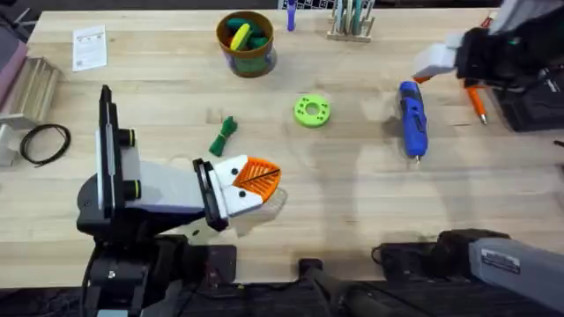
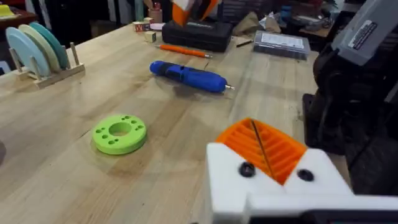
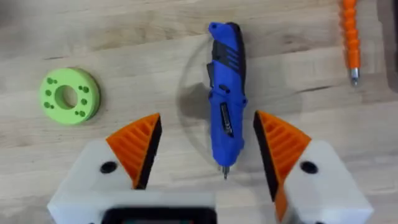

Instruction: Pick up the gripper from the table and insert it into the empty holder that is missing its gripper. Then pick up a screw, insert it into the mounting hole, and use the screwdriver to tighten it. Finally, clean up the table by picking up the vegetable and placing it into the bucket.

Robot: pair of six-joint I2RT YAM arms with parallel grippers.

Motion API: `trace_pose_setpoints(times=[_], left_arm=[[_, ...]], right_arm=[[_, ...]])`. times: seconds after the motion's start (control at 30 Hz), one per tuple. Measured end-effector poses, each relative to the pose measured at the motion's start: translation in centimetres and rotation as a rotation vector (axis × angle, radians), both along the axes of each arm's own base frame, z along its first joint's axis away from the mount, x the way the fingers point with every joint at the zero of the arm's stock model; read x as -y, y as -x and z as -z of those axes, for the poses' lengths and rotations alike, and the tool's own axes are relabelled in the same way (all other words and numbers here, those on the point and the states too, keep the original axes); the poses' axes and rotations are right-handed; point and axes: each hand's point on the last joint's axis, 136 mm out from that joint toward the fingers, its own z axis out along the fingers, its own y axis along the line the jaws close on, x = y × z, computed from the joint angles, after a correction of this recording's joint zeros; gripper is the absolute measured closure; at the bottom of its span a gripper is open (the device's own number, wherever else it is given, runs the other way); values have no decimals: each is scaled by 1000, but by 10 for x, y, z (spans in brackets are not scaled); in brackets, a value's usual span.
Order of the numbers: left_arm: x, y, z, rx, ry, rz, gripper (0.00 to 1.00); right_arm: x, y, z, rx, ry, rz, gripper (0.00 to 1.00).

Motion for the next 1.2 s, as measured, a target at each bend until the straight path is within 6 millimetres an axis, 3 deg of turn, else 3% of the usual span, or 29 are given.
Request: trace_pose_setpoints(times=[0.27, 0.47, 0.63, 0.83, 1.2], left_arm=[[0, 0, 0, 0, 0, 0, 986], [0, 0, 0, 0, 0, 0, 986], [0, 0, 0, 0, 0, 0, 986], [0, 0, 0, 0, 0, 0, 986], [0, 0, 0, 0, 0, 0, 986]], right_arm=[[0, -26, 33, -63, 12, -34, 105], [9, -31, 49, -104, 13, -14, 105], [17, -32, 75, -187, 13, -5, 103], [18, -34, 101, -259, 24, -48, 102], [19, -38, 130, -329, 37, -110, 96]])
